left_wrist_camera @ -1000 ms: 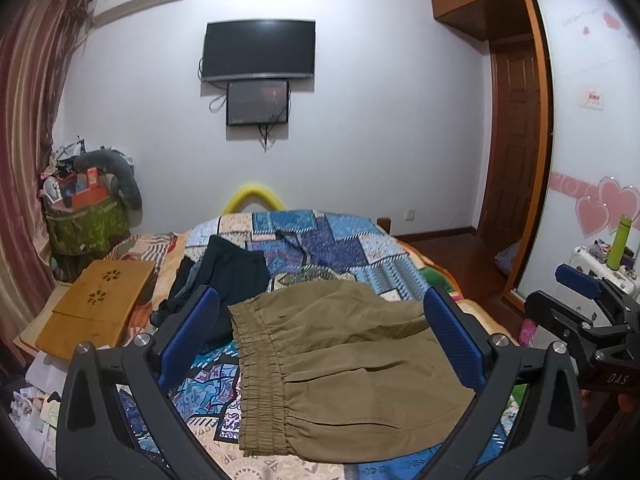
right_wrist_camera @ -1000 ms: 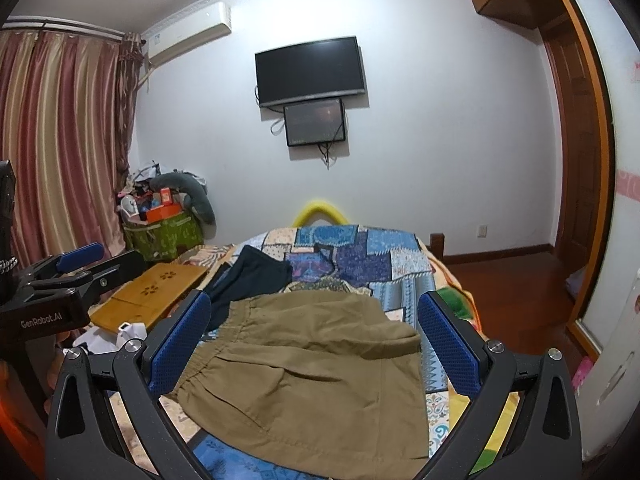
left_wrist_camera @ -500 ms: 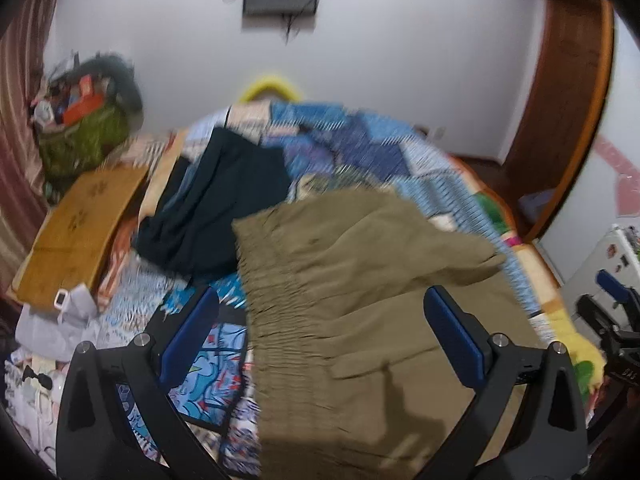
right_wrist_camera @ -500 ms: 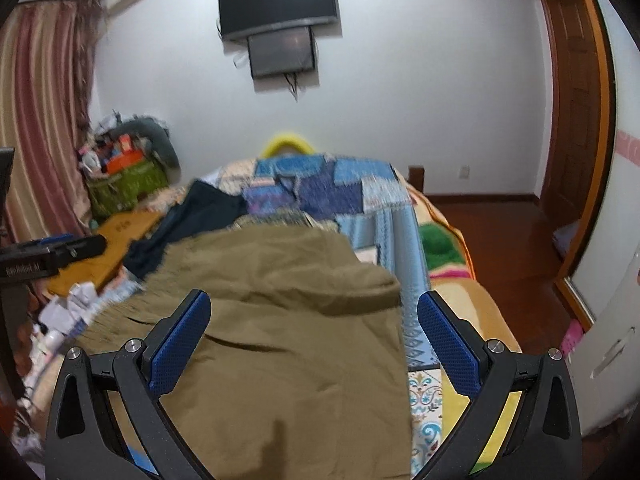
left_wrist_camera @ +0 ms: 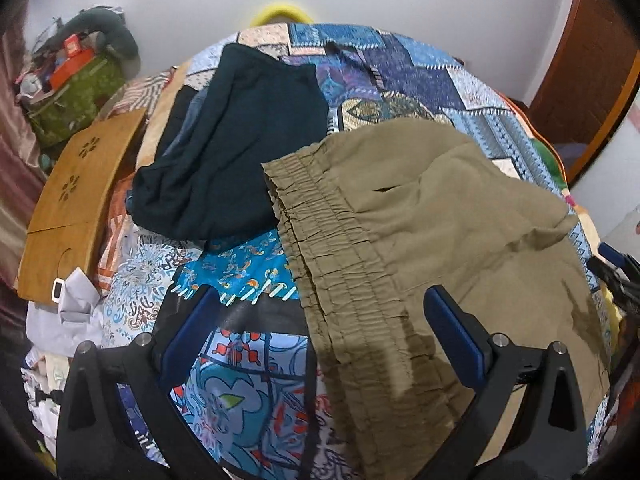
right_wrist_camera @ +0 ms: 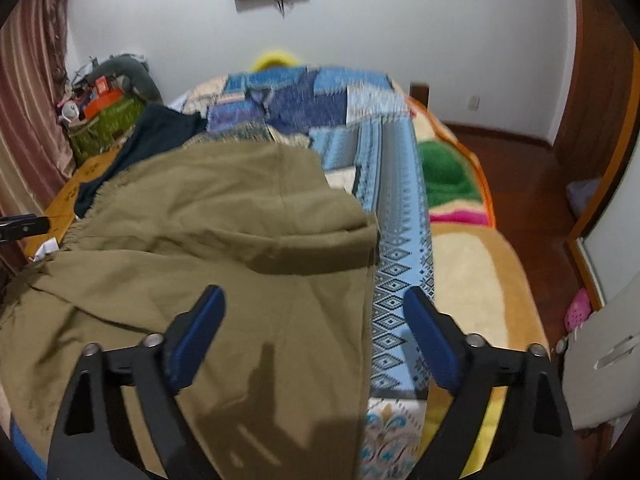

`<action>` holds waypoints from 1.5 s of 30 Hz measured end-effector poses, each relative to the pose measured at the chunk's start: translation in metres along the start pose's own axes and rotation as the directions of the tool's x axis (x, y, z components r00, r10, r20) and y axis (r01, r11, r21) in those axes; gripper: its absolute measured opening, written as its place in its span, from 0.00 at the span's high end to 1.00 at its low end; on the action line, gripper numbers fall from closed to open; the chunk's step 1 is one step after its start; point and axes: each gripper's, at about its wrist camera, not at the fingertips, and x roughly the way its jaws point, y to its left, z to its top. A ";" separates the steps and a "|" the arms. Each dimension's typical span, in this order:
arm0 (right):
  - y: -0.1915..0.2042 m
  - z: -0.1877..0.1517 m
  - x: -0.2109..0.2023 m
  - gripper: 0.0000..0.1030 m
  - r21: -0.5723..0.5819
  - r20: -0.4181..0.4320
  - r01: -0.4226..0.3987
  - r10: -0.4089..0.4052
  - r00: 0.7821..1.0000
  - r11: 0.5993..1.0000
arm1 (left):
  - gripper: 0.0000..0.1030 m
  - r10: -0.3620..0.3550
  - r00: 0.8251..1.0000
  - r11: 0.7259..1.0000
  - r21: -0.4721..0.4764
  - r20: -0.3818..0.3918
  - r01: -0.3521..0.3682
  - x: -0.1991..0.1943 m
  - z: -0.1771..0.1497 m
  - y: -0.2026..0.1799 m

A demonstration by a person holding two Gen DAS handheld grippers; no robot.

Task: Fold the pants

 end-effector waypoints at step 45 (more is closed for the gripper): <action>-0.043 -0.021 0.011 1.00 0.101 -0.109 0.032 -0.021 0.994 0.994 | 0.39 -0.004 0.998 0.985 0.173 -0.070 0.016 0.038 -0.007 -0.004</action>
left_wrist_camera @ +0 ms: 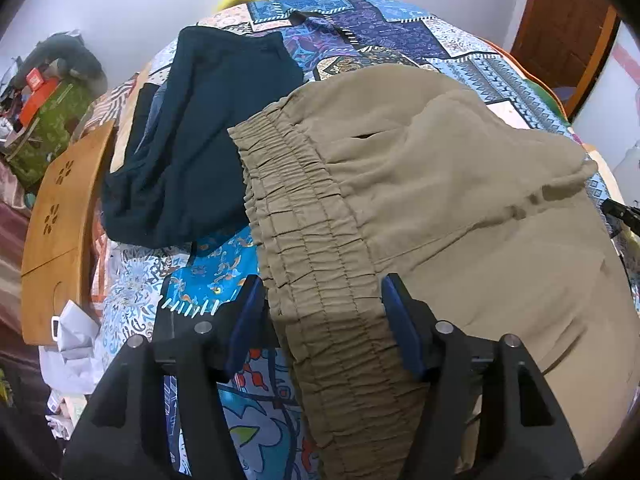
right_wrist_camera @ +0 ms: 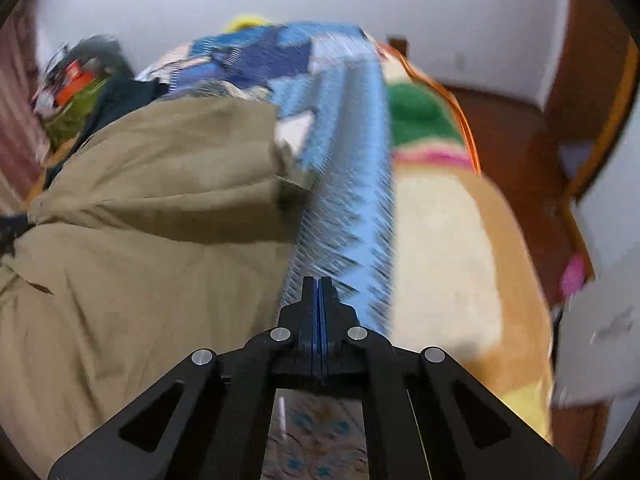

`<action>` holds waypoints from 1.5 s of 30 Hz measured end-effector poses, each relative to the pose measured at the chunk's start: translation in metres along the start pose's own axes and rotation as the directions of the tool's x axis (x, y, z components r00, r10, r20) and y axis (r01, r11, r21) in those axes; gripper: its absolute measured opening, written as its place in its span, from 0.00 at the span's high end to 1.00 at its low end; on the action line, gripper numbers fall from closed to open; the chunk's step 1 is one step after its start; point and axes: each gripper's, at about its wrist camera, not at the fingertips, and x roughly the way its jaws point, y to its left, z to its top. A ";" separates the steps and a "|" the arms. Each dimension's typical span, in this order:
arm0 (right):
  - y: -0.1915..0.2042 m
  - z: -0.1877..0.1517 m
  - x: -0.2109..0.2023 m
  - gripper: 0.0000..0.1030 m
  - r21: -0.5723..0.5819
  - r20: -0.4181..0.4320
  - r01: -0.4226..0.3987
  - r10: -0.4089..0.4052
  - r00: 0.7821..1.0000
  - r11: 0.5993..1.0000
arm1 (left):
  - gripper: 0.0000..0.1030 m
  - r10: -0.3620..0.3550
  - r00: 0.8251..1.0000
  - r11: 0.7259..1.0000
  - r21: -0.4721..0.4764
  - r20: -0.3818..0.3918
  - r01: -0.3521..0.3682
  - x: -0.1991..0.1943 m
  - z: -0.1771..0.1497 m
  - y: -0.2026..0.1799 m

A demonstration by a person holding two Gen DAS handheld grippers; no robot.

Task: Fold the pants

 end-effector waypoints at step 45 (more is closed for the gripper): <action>0.049 0.065 0.027 0.92 -0.240 0.086 -0.056 0.078 0.993 0.969 | 0.51 0.051 0.999 0.999 -0.015 -0.007 -0.051 0.031 0.056 0.011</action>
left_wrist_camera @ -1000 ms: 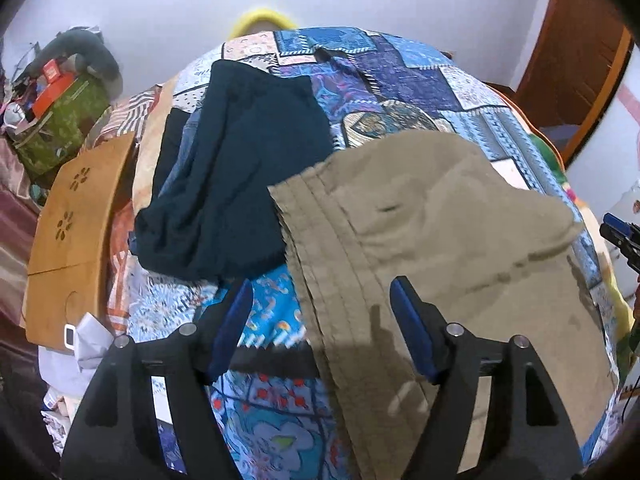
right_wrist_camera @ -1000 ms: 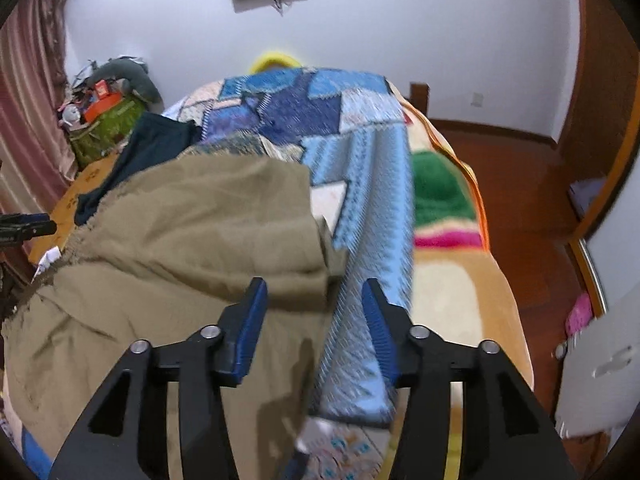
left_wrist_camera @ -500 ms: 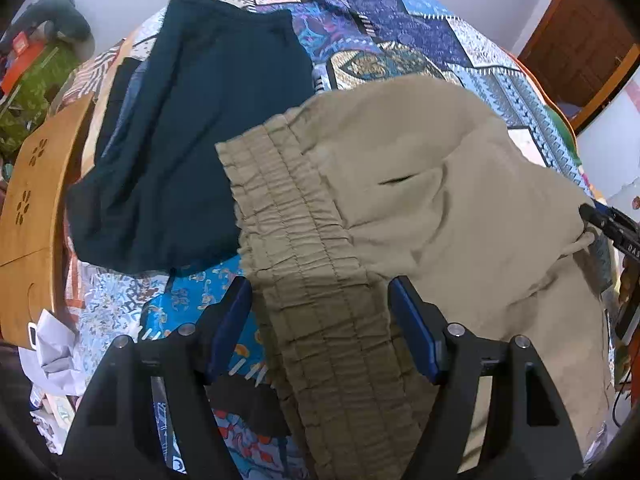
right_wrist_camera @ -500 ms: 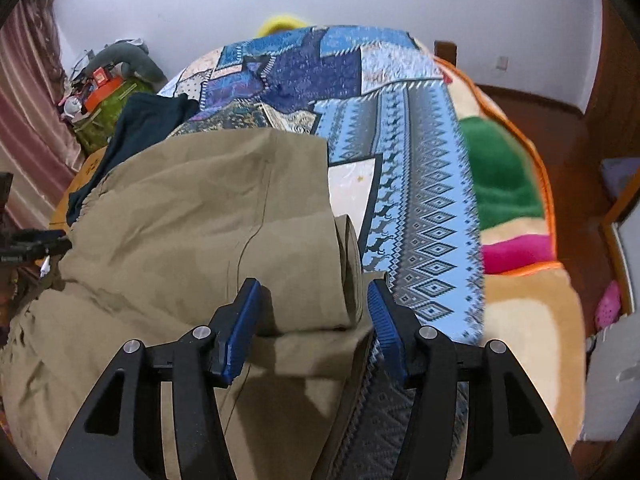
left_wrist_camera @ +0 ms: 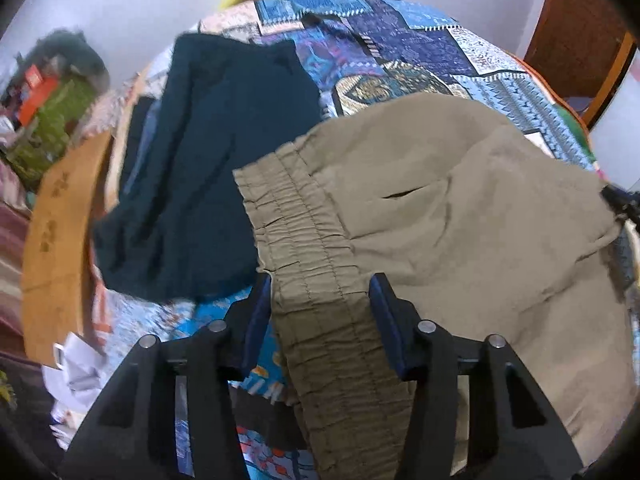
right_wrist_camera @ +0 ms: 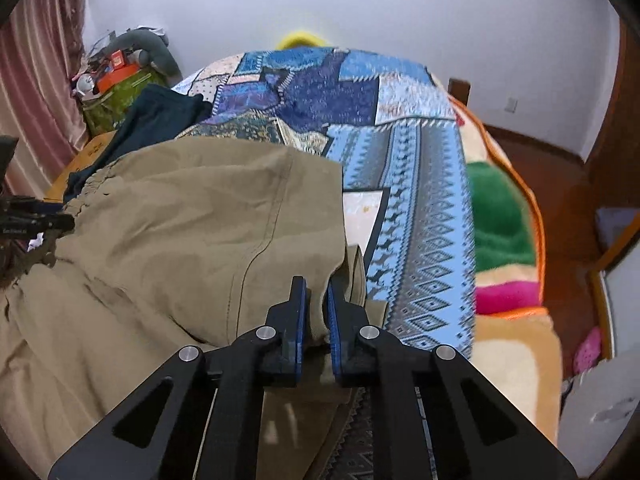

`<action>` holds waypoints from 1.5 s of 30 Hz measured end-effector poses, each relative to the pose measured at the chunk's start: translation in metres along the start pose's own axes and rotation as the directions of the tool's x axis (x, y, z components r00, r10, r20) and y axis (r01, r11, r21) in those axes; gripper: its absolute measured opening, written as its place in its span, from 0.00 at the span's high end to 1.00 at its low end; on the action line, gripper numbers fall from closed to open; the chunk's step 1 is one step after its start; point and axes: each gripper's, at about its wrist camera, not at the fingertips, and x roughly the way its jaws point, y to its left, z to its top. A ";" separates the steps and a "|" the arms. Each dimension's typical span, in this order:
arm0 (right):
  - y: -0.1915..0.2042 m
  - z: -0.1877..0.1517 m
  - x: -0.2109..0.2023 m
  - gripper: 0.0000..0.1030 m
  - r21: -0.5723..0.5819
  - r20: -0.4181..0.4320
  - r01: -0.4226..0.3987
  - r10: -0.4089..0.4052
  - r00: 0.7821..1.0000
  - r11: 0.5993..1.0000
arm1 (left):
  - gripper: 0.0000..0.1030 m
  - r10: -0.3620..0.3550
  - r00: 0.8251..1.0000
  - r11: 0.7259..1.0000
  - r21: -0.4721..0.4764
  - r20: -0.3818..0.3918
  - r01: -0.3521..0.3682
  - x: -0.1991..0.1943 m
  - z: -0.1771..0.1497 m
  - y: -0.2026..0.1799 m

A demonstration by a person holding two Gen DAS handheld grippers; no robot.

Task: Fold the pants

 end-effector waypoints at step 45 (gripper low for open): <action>-0.004 0.122 0.129 0.53 0.101 -0.115 -0.079 0.091 0.989 0.992 | 0.28 -0.049 0.999 0.991 -0.130 -0.024 0.045 0.057 0.066 0.067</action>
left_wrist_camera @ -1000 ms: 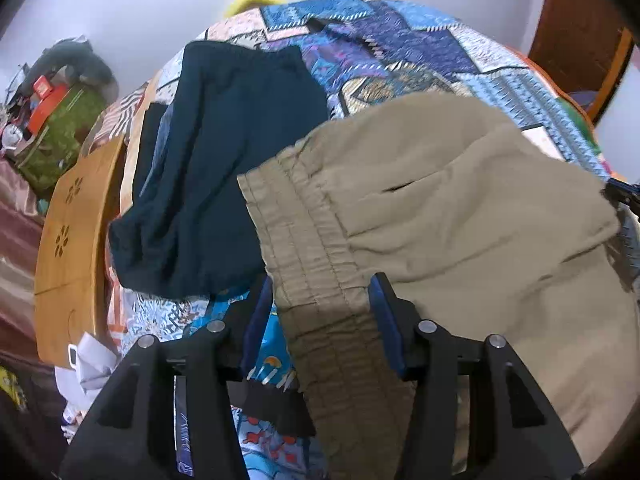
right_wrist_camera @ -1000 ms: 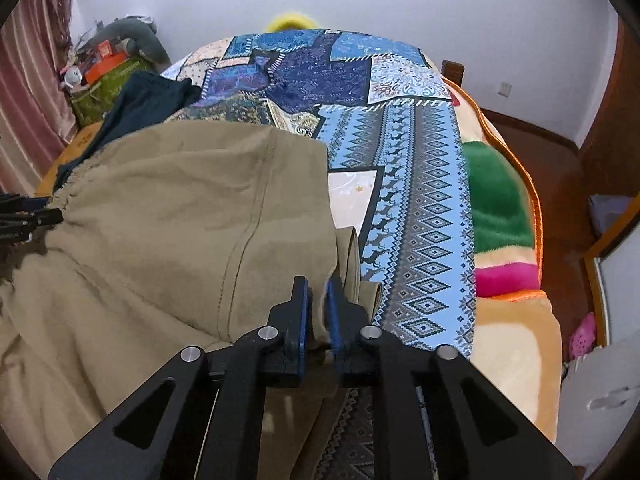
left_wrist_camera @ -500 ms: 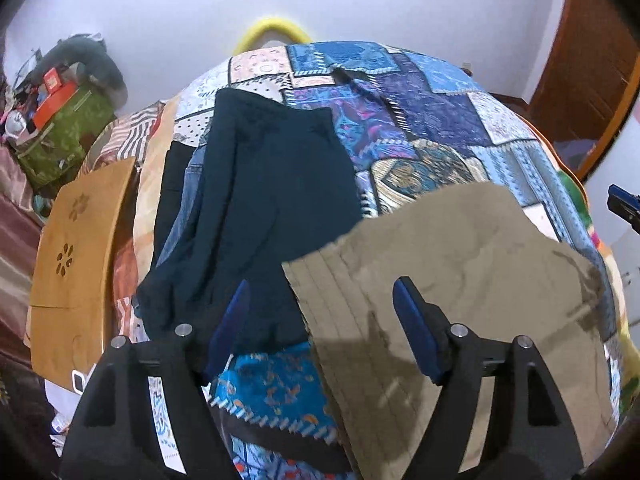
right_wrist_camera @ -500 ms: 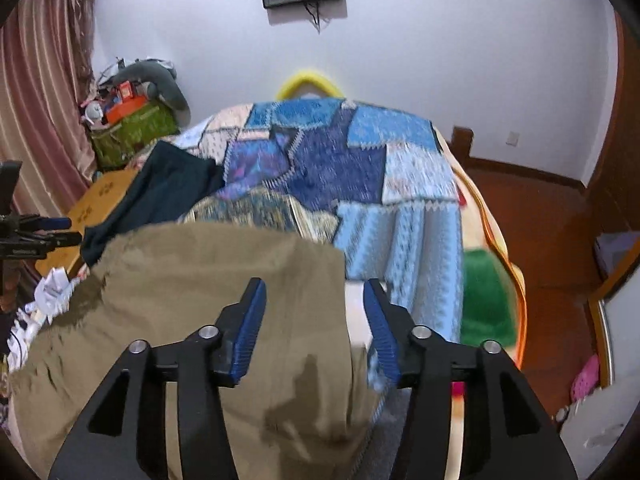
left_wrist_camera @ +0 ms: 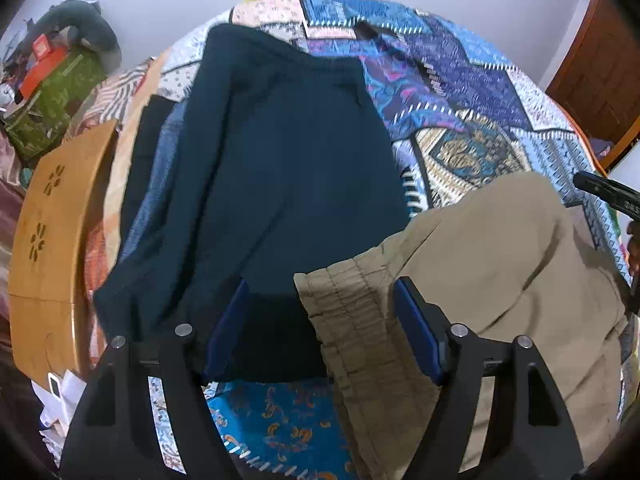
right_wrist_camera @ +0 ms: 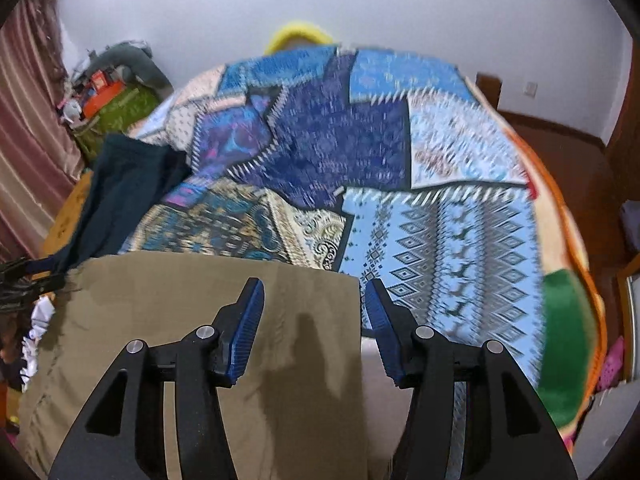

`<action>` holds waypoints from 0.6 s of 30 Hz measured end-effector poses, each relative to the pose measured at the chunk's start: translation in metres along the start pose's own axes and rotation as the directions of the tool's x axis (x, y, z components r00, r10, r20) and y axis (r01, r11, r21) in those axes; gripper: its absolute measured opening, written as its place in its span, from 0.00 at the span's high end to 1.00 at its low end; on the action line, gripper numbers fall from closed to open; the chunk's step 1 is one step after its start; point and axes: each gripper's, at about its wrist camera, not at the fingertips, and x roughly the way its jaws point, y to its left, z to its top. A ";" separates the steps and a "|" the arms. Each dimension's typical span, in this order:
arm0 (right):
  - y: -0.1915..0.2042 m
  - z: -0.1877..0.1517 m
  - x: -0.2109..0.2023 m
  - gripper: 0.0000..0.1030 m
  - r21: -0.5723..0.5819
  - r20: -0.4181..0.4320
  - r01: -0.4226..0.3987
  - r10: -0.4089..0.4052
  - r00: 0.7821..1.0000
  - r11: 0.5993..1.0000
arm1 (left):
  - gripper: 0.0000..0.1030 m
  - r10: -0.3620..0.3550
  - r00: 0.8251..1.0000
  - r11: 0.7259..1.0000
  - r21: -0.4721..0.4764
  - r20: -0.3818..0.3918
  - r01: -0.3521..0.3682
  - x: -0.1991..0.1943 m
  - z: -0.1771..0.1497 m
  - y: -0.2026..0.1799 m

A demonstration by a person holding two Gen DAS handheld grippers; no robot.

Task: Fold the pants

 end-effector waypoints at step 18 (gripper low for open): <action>0.010 -0.008 0.034 0.91 -0.022 -0.005 0.060 -0.060 0.998 0.998 | 0.51 -0.027 0.998 0.999 0.036 0.056 0.025 0.004 -0.003 -0.017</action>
